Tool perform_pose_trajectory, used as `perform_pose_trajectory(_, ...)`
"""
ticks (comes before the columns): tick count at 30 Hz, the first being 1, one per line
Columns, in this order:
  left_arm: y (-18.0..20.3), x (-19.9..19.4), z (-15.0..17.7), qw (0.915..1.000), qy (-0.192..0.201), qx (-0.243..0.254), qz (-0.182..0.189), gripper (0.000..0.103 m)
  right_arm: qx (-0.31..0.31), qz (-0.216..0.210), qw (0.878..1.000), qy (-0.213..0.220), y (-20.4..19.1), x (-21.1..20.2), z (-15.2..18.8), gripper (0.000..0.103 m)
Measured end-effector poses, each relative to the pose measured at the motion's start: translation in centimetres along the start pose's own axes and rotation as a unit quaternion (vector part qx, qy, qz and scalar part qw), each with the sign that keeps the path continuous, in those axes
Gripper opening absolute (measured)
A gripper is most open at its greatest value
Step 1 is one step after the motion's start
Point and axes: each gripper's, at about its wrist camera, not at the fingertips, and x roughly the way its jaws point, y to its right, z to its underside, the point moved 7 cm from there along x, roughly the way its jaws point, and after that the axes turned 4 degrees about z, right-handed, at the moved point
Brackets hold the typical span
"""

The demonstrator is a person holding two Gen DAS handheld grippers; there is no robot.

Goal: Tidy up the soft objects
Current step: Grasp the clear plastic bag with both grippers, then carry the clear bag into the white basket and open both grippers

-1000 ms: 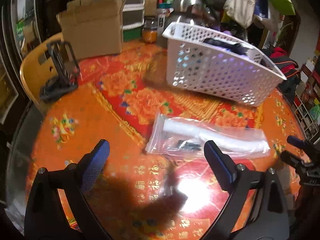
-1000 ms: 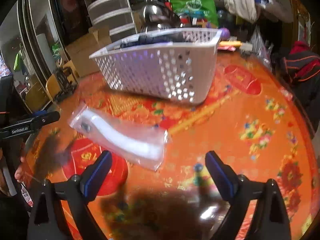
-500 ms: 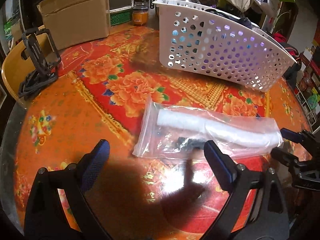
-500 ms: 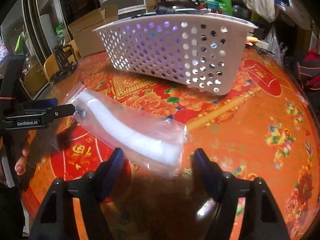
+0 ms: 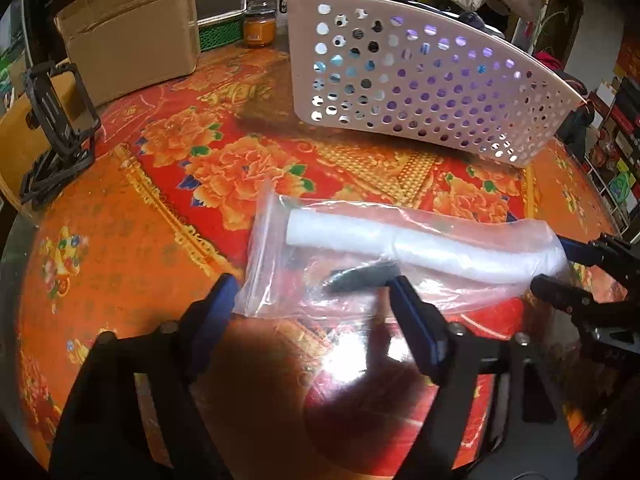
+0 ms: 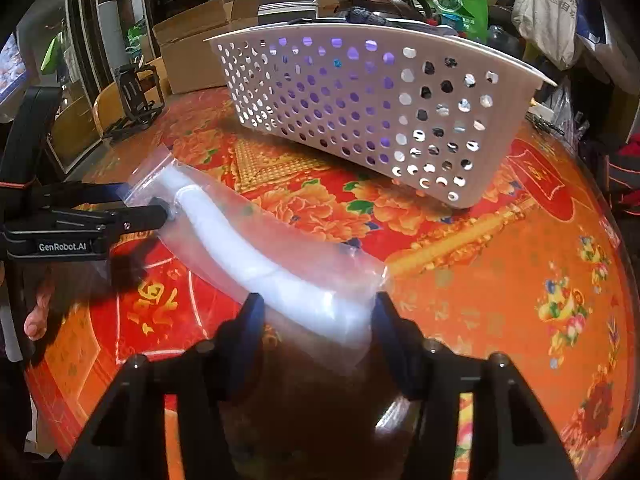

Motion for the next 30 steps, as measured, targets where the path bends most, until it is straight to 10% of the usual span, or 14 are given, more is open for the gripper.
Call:
perform_pose_trajectory(8,1.0,-0.6,0.4,0.9997,0.011,0.022,0.003,0.017,0.006,-0.030,1.000,0.000,-0.2,-0.2,-0.1,0.025)
perform_pose_trajectory(30,4.1,-10.8,-1.0,0.9924,0.107,0.032,0.052,0.008,0.019,-0.048,0.992,0.111,-0.2,-9.3,-2.4,0.013)
